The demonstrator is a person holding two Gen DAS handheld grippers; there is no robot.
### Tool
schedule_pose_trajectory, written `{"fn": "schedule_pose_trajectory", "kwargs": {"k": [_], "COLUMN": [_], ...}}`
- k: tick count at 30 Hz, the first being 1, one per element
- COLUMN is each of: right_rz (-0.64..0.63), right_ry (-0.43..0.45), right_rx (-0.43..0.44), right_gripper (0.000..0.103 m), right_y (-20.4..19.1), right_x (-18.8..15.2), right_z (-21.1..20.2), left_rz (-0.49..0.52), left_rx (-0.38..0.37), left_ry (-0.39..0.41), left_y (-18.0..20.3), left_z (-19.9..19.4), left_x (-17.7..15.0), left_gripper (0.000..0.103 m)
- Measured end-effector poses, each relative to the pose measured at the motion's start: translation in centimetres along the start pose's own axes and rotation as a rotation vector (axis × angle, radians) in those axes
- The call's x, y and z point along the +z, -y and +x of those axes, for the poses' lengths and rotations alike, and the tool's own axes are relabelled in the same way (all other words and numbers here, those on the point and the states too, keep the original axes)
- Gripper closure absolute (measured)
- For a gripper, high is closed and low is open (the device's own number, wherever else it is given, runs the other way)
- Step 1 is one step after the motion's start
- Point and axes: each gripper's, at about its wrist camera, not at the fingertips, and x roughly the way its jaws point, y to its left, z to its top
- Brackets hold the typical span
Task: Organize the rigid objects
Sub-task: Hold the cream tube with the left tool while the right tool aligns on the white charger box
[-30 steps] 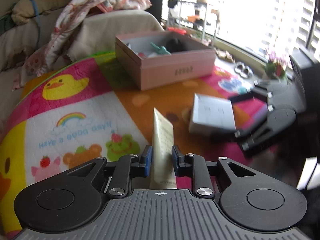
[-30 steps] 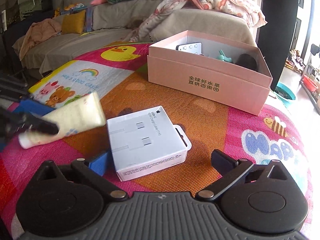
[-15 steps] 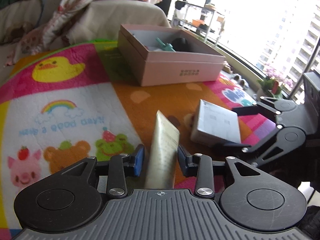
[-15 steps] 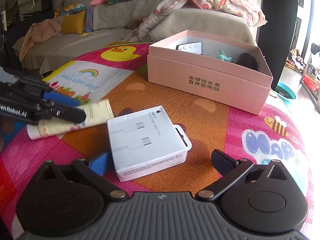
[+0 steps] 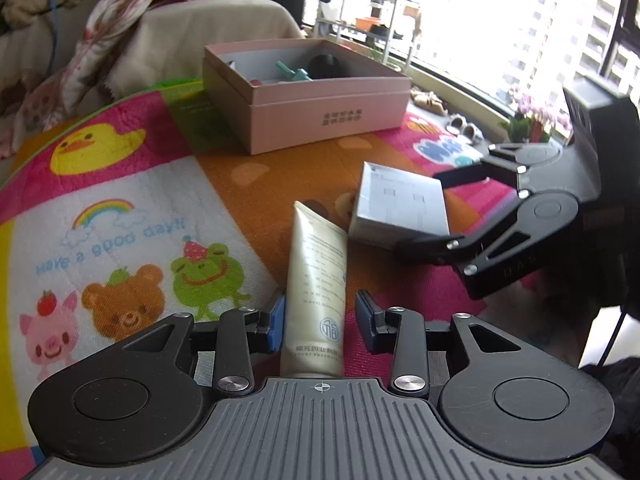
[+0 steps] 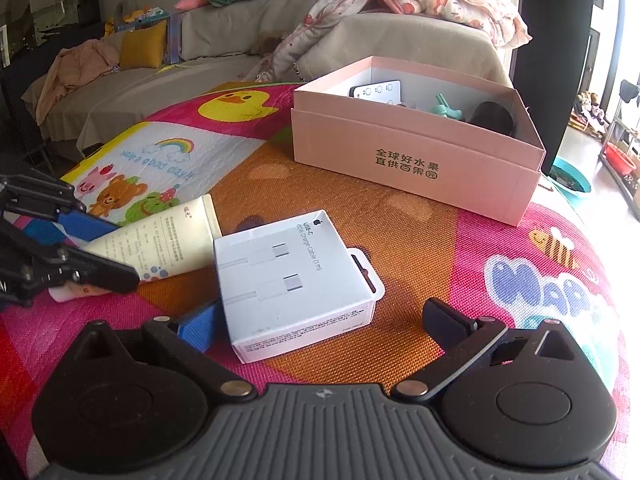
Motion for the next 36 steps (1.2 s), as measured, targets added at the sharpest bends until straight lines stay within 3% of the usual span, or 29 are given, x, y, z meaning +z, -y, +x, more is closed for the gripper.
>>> {"fn": "schedule_pose_trajectory", "kwargs": {"k": [6,16,25,32,36], "right_rz": [-0.001,0.005,0.004,0.005,0.001], "right_ry": [0.0,0.003,0.004,0.004,-0.002], "right_rx": [-0.002,-0.002,-0.003,-0.002,-0.012], "right_gripper": [0.0,0.0,0.0,0.0,0.0], "right_y": [0.0,0.0,0.0,-0.1,-0.1], "right_x": [0.0,0.0,0.0,-0.1,0.0], "right_z": [0.0,-0.1,0.0,0.0,-0.2], "left_rz": [0.062,0.024,0.007,0.0,-0.001], "left_rx": [0.008,0.147,0.094,0.035,0.029], "left_ry": [-0.004,0.04,0.023,0.016,0.015], "left_y": [0.8,-1.0,-0.8,-0.4,-0.1], "left_z": [0.2,0.9,1.0,1.5,1.7], "left_x": [0.0,0.8,0.7,0.7,0.7], "left_gripper": [0.063,0.062,0.061,0.027,0.024]}}
